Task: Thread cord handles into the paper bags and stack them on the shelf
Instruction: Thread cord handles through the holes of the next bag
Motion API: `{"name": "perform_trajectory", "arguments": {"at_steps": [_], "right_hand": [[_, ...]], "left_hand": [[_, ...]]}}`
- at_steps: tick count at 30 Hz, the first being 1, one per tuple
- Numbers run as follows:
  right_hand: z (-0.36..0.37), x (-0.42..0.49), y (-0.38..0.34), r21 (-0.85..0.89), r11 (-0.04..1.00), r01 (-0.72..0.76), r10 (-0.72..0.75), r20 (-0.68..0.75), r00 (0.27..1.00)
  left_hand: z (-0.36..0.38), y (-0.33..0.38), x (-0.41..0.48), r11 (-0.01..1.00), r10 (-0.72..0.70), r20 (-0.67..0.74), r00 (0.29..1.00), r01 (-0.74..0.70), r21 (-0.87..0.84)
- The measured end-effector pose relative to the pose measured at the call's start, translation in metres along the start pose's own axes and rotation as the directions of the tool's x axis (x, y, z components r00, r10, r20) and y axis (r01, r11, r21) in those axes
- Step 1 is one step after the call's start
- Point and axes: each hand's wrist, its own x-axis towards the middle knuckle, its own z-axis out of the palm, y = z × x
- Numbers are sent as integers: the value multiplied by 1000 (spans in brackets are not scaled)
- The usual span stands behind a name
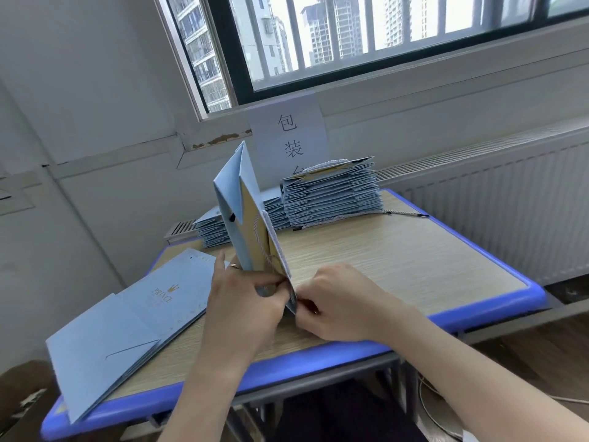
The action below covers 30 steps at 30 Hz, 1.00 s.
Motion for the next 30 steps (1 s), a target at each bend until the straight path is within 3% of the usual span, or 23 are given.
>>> {"name": "perform_trajectory", "arguments": {"at_steps": [4, 10, 15, 22, 24, 26, 28, 30], "right_hand": [[-1, 0, 0, 15, 1000, 1, -2, 5, 1000], [-1, 0, 0, 26, 1000, -6, 6, -3, 1000], [0, 1, 0, 21, 1000, -15, 15, 0, 1000], [-1, 1, 1, 21, 1000, -11, 11, -4, 1000], [-1, 1, 0, 18, 1000, -14, 14, -8, 1000], [-1, 1, -1, 9, 1000, -21, 21, -19, 1000], [-1, 1, -1, 12, 1000, -25, 26, -21, 999], [0, 1, -1, 16, 1000, -21, 22, -20, 1000]], "left_hand": [[2, 0, 0, 999, -47, -6, 999, 47, 21], [-1, 14, 3, 943, -155, 138, 978, 104, 316], [4, 7, -3, 968, -22, 2, 1000, 21, 252], [7, 3, -2, 967, -10, 31, 999, 1, 255], [4, 2, -5, 980, 35, -43, 998, -26, 197], [-1, -1, -6, 991, 80, -208, 975, -55, 125], [-6, -2, -3, 984, 138, -338, 931, -90, 152], [-8, -3, 2, 975, 172, -383, 907, -102, 196]]}}
